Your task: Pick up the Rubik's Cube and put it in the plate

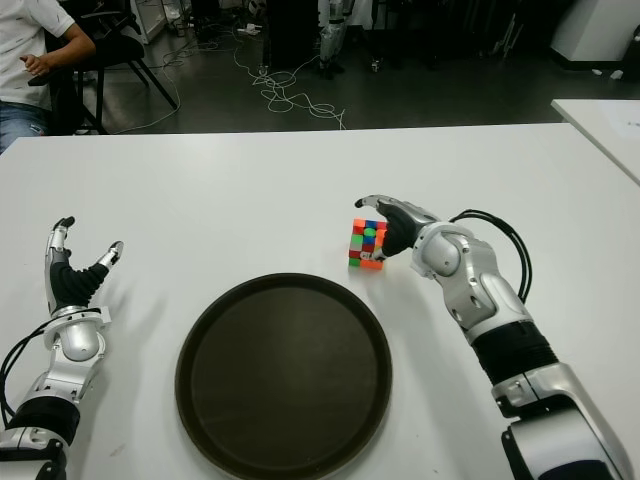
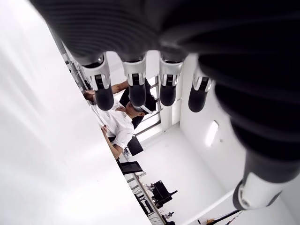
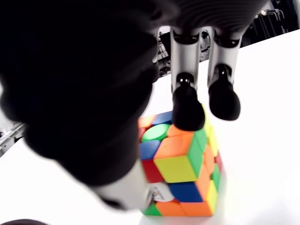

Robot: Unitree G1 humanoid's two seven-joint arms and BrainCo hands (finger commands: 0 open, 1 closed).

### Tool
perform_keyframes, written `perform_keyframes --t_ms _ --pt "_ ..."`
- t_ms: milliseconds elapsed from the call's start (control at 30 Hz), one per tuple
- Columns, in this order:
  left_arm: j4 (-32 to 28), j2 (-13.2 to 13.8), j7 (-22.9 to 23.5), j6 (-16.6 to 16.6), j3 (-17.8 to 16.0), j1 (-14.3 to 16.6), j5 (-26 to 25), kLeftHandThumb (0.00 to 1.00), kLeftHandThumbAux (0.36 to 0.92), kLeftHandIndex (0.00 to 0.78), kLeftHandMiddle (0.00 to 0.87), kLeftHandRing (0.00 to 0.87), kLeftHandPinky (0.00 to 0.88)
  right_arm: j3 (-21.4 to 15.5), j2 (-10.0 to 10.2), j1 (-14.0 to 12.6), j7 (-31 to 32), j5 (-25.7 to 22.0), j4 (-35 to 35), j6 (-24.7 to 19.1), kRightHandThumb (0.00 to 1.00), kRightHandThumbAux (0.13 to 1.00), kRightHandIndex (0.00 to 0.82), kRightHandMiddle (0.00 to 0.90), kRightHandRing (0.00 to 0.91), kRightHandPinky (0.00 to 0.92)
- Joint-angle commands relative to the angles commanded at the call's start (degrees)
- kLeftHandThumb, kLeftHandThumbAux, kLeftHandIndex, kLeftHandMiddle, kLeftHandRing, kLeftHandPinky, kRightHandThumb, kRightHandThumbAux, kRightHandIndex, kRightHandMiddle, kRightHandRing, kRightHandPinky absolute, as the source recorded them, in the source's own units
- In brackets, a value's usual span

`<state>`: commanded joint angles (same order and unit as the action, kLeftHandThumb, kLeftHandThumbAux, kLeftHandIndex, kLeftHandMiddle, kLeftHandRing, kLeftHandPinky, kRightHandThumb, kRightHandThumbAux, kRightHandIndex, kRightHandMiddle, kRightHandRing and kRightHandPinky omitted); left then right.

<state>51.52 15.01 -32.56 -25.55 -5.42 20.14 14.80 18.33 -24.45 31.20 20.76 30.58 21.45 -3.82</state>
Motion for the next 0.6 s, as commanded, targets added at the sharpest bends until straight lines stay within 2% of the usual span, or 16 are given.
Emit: perform_keyframes --t_ms 600 --pt "-0.08 0.01 -0.77 0.4 0.12 0.09 0.44 0.0 0.692 0.022 0.05 0.034 0.038 -0.59 0.29 -0.61 -2.09 0.2 -0.47 -0.45 0.359 0.998 0.0 0.051 0.739 0.726"
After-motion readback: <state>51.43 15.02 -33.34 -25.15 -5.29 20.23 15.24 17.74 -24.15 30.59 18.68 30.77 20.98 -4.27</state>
